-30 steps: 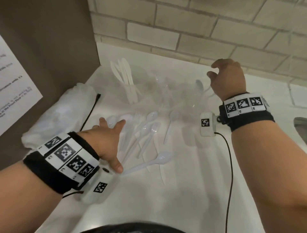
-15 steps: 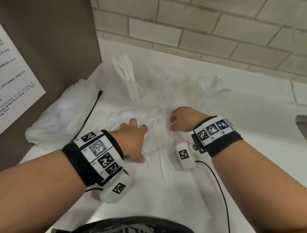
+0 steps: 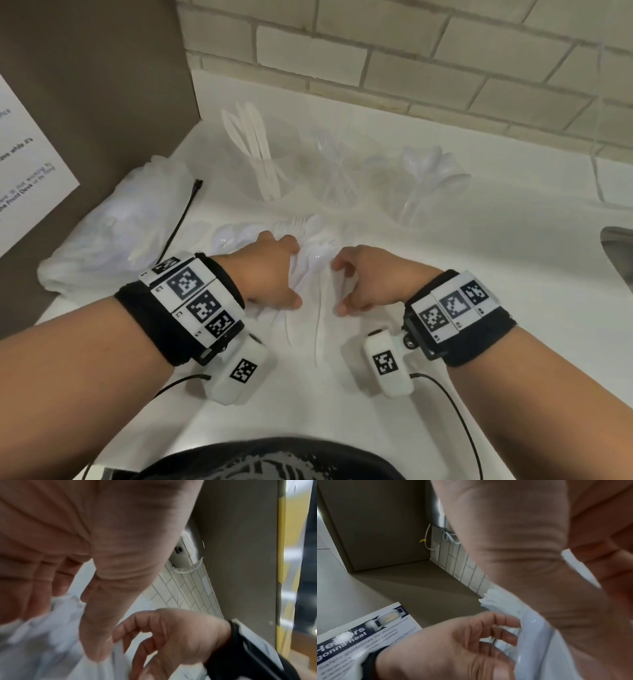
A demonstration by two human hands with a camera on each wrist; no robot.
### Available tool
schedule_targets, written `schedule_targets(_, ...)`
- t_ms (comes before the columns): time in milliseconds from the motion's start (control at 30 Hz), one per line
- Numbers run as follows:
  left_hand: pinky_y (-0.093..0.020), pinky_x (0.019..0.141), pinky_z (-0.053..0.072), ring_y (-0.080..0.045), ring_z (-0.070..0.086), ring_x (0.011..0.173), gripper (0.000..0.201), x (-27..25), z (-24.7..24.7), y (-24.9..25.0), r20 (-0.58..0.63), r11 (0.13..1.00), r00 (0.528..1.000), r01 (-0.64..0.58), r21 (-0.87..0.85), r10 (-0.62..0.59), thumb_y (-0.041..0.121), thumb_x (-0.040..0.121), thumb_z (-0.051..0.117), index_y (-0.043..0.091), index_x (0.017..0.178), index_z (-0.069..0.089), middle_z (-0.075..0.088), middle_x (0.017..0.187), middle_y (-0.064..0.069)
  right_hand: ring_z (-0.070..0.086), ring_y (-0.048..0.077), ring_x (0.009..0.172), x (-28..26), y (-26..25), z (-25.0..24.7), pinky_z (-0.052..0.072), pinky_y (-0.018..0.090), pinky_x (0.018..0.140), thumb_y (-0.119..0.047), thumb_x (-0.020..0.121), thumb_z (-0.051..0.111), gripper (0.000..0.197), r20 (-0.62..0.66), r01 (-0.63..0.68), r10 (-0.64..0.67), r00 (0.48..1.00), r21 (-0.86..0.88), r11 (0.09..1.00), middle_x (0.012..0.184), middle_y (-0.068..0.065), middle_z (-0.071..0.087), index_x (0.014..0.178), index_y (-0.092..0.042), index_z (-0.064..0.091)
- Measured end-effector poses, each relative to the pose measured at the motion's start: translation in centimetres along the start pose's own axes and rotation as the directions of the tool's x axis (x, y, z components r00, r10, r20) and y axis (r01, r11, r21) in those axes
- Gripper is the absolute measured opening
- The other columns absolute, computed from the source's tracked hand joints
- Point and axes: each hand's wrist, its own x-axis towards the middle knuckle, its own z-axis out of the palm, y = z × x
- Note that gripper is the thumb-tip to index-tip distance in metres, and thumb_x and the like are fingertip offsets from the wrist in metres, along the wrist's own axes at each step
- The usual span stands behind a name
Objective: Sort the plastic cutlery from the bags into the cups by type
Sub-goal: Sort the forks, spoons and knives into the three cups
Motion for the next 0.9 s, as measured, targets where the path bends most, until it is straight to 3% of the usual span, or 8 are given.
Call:
schedule_targets(133,-0.030,0.090,0.048,-0.017,0.056,0.102,0.053,-0.2,-1.8,-1.1,-0.119,0.993,0.993,-0.014,-0.114,0.000,0.032,0.085,0.068,0.025,0.131,0.045,0.057,0.123,-0.001,0.072,0.027,0.076,0.0,-0.2,0.0,0.060,0.044,0.075,-0.025,0.075,0.080,0.055,-0.034,-0.029,0.033,0.999,0.103,0.994,0.102,0.011,0.063,0.120,-0.020,0.048)
schedule_targets(300,-0.023,0.061,0.047,-0.014,0.057,0.078,0.057,-0.9,-2.5,-1.9,-0.063,0.996,0.996,0.065,-0.053,-0.068,0.030,0.084,0.070,0.021,0.133,0.043,0.056,0.121,-0.001,0.072,0.033,0.075,1.7,-0.8,0.5,0.059,0.045,0.076,-0.038,0.097,0.049,0.047,-0.172,-0.140,0.162,0.972,0.132,0.981,0.091,0.016,0.069,0.133,-0.010,0.036)
schedule_targets(367,-0.033,0.070,0.056,-0.017,0.062,0.078,0.071,-1.0,-2.0,-1.3,-0.026,0.998,0.998,0.052,-0.043,-0.053,0.037,0.078,0.075,0.023,0.137,0.037,0.058,0.116,-0.002,0.069,0.033,0.077,2.7,-1.1,1.0,0.059,0.041,0.074,-0.025,0.097,0.049,0.044,-0.227,-0.110,0.120,0.966,0.054,0.992,0.092,0.016,0.068,0.135,-0.009,0.037)
schedule_targets(467,-0.039,0.085,0.054,-0.024,0.058,0.101,0.088,-0.6,-1.3,-1.0,-0.056,0.995,0.996,0.071,0.071,-0.067,0.045,0.072,0.077,0.020,0.142,0.028,0.049,0.125,-0.008,0.065,0.027,0.090,2.9,-1.2,1.0,0.051,0.027,0.070,0.000,0.085,0.053,0.060,-0.242,-0.128,0.115,0.963,-0.037,0.991,0.097,0.011,0.067,0.141,-0.007,0.032)
schedule_targets(533,-0.037,0.087,0.053,-0.026,0.056,0.105,0.080,-0.8,-1.5,-1.1,-0.074,0.985,0.993,0.099,0.143,-0.089,0.045,0.075,0.074,0.015,0.138,0.036,0.041,0.131,-0.010,0.064,0.026,0.099,2.3,-1.2,0.8,0.046,0.023,0.072,0.004,0.082,0.054,0.068,-0.229,-0.143,0.126,0.965,-0.056,0.988,0.104,0.011,0.068,0.144,-0.004,0.027)
schedule_targets(700,-0.026,0.075,0.048,-0.020,0.060,0.096,0.042,-0.7,-1.4,-1.5,-0.018,0.958,0.999,0.049,0.284,-0.046,0.030,0.088,0.061,0.008,0.124,0.054,0.062,0.113,-0.005,0.071,0.030,0.086,1.6,-0.8,1.4,0.058,0.039,0.083,0.003,0.076,0.064,0.063,-0.119,-0.182,0.180,0.976,-0.005,0.983,0.092,0.014,0.073,0.131,-0.003,0.034)
schedule_targets(800,-0.030,0.084,0.049,-0.023,0.062,0.102,0.038,-0.1,-0.9,-1.3,-0.030,0.978,0.999,0.026,0.208,-0.020,0.024,0.089,0.061,0.006,0.122,0.056,0.064,0.115,-0.007,0.073,0.032,0.077,0.7,-1.2,1.9,0.059,0.043,0.082,0.001,0.083,0.057,0.056,-0.052,-0.149,0.164,0.985,0.217,0.965,0.085,0.017,0.075,0.133,-0.006,0.033)
schedule_targets(900,-0.032,0.089,0.051,-0.023,0.061,0.103,0.038,0.2,-0.9,-1.3,-0.085,0.999,0.996,0.020,0.050,-0.015,0.019,0.089,0.061,0.008,0.124,0.056,0.065,0.113,-0.006,0.073,0.033,0.073,-0.4,-1.8,1.7,0.059,0.041,0.081,-0.030,0.095,0.055,0.034,-0.072,-0.169,0.200,0.977,0.306,0.937,0.083,0.018,0.074,0.116,-0.005,0.046)
